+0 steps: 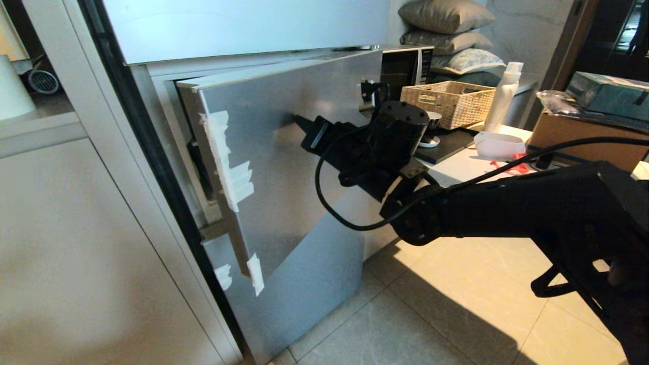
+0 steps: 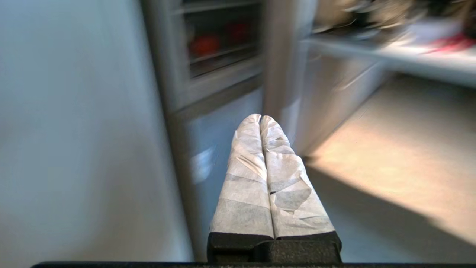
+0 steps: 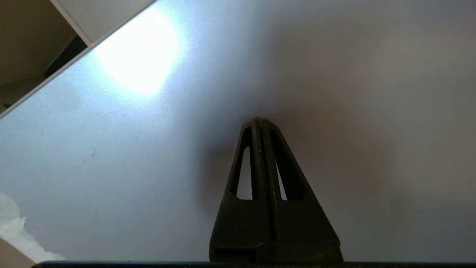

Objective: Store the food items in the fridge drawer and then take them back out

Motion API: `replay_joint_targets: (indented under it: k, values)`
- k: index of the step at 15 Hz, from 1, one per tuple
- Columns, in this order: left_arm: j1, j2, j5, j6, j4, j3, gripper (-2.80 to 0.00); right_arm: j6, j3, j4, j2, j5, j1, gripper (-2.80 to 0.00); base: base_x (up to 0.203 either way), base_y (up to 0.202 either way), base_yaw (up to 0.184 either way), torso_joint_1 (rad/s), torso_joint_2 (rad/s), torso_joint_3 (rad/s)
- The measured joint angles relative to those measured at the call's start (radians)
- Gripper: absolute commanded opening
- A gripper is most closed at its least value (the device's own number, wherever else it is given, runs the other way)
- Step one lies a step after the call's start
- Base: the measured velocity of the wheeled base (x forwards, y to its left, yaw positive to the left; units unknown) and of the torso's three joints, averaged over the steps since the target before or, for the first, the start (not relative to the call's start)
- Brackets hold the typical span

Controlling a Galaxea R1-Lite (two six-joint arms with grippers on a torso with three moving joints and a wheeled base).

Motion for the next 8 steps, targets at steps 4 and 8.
replay_joint_targets:
  k: [4,8]
  values:
    - [-0.023,0.337,-0.266,-0.147,-0.097,-0.16,-2.8,0.001,-0.019,0.003,0.026,0.006,0.005,-2.8,0.0,0.0,0.0,0.0,0.0,0.0]
    - [-0.136,0.742,-0.409,-0.198,-0.32,-0.23,-2.8,-0.001,-0.051,0.005,0.045,0.005,0.009,-2.8,0.0,0.0,0.0,0.0,0.0,0.0]
